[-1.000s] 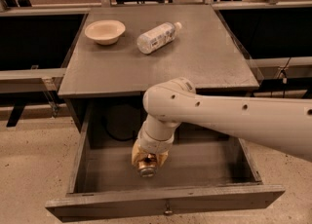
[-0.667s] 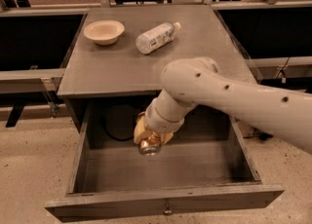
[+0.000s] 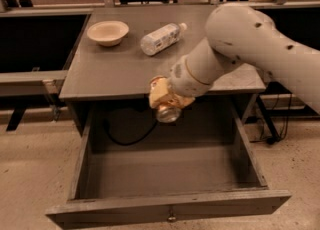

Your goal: Pick orange can from top drawer and place on counter

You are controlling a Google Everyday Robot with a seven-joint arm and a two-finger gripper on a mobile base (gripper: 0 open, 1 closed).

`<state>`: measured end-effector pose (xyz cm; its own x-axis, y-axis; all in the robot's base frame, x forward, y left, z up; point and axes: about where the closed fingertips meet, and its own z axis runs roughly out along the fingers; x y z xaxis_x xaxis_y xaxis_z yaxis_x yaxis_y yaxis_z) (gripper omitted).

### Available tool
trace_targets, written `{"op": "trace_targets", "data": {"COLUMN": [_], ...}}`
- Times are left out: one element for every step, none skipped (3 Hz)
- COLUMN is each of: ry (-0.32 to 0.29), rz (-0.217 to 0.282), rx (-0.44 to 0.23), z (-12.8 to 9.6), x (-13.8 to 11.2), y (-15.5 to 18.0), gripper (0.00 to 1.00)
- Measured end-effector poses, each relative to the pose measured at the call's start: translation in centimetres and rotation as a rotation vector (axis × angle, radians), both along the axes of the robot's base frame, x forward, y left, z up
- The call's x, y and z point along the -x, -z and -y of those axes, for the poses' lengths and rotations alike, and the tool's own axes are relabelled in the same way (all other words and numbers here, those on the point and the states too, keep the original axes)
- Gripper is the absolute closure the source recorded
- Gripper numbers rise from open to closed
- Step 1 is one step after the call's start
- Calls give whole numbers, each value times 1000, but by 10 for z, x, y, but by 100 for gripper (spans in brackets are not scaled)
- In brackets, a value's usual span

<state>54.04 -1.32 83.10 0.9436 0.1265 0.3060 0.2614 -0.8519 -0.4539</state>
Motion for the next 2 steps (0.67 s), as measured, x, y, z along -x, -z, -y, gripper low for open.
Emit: {"op": "trace_targets", "data": {"ry": [116,260], "rz": [16,7], "rx": [99,109], "z": [16,1], "x": [-47,-95], "y": [-31,-48], "gripper": [100,100]}}
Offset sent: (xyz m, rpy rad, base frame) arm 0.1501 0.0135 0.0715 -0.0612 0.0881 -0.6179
